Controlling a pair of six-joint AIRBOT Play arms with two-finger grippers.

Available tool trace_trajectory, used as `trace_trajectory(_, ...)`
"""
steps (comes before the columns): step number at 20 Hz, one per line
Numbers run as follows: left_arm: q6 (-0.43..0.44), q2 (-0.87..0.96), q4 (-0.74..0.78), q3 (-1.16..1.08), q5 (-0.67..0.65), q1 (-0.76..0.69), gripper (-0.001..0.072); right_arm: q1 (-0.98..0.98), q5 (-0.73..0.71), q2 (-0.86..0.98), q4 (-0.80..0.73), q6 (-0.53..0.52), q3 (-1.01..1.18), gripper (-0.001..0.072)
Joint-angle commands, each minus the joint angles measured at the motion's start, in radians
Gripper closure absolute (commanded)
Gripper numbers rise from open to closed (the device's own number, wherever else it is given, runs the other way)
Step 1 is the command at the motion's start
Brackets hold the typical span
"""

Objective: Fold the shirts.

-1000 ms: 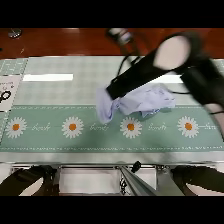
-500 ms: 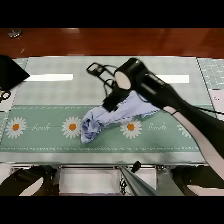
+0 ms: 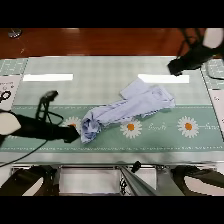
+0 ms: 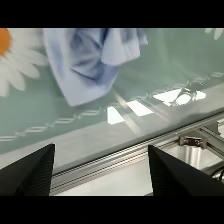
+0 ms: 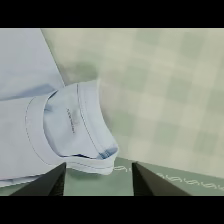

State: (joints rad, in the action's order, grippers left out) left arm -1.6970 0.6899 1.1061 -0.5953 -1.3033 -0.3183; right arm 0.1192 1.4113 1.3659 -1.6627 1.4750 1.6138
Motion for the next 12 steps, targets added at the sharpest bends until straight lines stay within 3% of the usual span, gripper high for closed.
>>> trace_trajectory(1, 0.027, -0.034, -0.16, 0.226, 0.18, 0.001, -0.0001, -0.24, 0.014, -0.008, 0.223, -0.029, 0.0, 0.0205)
trace_trajectory(7, 0.121, 0.007, -0.106, 0.25, 0.27, 0.001, 0.0, -0.347, 0.028, -0.008, 0.272, -0.056, 0.0, 0.0206)
trace_trajectory(12, 0.166, 0.171, -0.105, 0.258, 0.361, 0.0, 0.0, -0.346, 0.024, -0.008, 0.314, -0.074, 0.0, 0.0207)
